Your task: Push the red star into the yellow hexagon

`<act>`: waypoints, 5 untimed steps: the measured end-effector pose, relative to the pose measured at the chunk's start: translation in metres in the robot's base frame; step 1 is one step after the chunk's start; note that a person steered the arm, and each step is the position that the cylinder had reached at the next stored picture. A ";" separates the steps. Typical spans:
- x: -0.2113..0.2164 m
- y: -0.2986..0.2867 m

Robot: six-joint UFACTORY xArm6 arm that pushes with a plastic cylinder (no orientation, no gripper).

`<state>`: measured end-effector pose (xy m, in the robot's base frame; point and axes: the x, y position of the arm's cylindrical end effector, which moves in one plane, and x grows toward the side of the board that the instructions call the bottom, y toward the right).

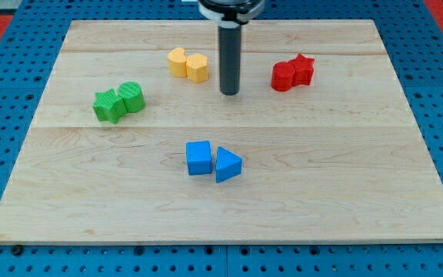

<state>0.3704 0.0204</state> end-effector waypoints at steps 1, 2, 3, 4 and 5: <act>0.000 0.046; -0.001 0.103; -0.003 0.155; -0.017 0.172; -0.039 0.150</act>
<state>0.3318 0.1706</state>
